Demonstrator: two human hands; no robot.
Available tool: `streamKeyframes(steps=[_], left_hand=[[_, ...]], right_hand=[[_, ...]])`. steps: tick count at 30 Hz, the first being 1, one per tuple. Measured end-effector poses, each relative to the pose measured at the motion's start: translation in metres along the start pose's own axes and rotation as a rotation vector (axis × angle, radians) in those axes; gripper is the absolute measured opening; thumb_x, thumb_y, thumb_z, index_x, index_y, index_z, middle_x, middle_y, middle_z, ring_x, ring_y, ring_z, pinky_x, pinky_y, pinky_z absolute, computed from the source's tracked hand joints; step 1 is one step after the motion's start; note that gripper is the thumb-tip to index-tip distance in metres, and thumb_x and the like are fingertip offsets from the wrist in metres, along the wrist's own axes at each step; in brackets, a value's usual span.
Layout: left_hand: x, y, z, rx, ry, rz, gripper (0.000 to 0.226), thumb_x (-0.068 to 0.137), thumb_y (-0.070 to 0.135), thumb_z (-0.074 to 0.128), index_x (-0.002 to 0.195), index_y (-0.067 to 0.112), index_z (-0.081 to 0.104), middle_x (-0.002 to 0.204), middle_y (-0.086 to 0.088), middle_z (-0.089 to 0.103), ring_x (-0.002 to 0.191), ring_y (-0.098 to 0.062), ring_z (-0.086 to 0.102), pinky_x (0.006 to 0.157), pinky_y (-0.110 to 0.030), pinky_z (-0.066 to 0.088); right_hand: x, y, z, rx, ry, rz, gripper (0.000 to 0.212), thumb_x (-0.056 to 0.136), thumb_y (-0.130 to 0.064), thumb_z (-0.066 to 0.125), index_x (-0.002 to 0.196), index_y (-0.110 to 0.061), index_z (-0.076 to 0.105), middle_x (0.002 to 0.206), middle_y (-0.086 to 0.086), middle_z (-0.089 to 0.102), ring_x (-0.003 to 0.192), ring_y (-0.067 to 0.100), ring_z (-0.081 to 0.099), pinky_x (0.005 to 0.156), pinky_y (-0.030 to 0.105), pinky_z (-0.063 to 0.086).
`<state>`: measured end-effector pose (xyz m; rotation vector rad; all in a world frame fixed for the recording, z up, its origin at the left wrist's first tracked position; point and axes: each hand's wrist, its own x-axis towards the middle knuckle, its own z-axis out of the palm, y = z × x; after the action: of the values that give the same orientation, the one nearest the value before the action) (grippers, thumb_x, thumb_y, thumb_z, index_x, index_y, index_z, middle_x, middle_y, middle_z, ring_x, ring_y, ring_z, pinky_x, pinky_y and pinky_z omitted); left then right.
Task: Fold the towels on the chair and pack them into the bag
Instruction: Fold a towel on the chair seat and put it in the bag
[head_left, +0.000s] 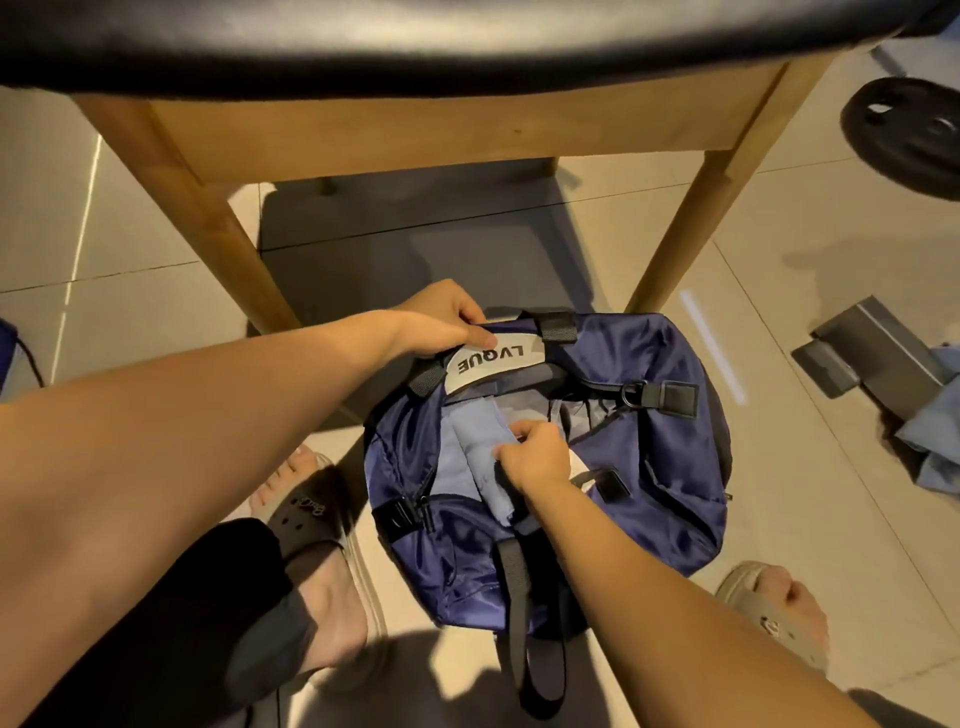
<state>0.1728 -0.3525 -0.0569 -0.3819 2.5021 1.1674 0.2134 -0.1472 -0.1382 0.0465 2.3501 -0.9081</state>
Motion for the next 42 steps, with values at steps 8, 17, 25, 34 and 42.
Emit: streamKeyframes(steps=[8,17,25,34,42], left_hand=[[-0.005,0.007,-0.008,-0.038,-0.078,0.046,0.004,0.089,0.028,0.079,0.086,0.026,0.082,0.082,0.007,0.078,0.075,-0.005,0.07,0.067,-0.016,0.051],[-0.003,-0.006,0.0,-0.12,-0.035,-0.018,0.019,0.091,0.033,0.077,0.098,0.017,0.083,0.091,0.001,0.08,0.084,-0.01,0.071,0.077,-0.024,0.052],[-0.001,0.0,0.012,-0.2,-0.042,-0.06,0.019,0.089,0.035,0.078,0.097,0.017,0.083,0.093,-0.001,0.079,0.085,-0.012,0.071,0.079,-0.026,0.053],[0.004,-0.028,0.026,0.004,0.08,-0.027,0.029,0.093,0.046,0.07,0.085,0.02,0.081,0.079,-0.003,0.07,0.077,-0.019,0.058,0.078,-0.033,0.042],[0.005,-0.035,0.048,0.539,0.278,0.193,0.033,0.099,0.052,0.058,0.101,0.027,0.079,0.099,0.005,0.05,0.1,-0.021,0.045,0.09,-0.036,0.033]], right_hand=[[0.011,-0.004,0.017,-0.005,-0.008,-0.102,0.011,0.082,-0.006,0.068,0.074,-0.004,0.061,0.065,0.003,0.051,0.063,0.024,0.043,0.06,0.037,0.045],[0.022,0.005,0.03,-0.163,0.062,-0.103,0.019,0.094,-0.028,0.066,0.104,-0.011,0.065,0.103,0.011,0.069,0.098,0.035,0.064,0.071,0.033,0.039],[0.036,-0.001,0.026,0.114,-0.022,-0.019,0.038,0.088,-0.015,0.074,0.063,-0.017,0.045,0.067,-0.001,0.049,0.075,0.022,0.05,0.07,0.031,0.042],[0.021,0.005,0.029,0.01,-0.131,-0.188,0.022,0.085,-0.018,0.063,0.073,-0.01,0.046,0.069,0.007,0.043,0.064,0.025,0.038,0.063,0.038,0.033],[0.002,0.028,0.038,-0.417,0.131,-0.294,0.044,0.1,-0.052,0.051,0.08,-0.014,0.063,0.086,0.011,0.07,0.087,0.035,0.064,0.063,0.037,0.04]])
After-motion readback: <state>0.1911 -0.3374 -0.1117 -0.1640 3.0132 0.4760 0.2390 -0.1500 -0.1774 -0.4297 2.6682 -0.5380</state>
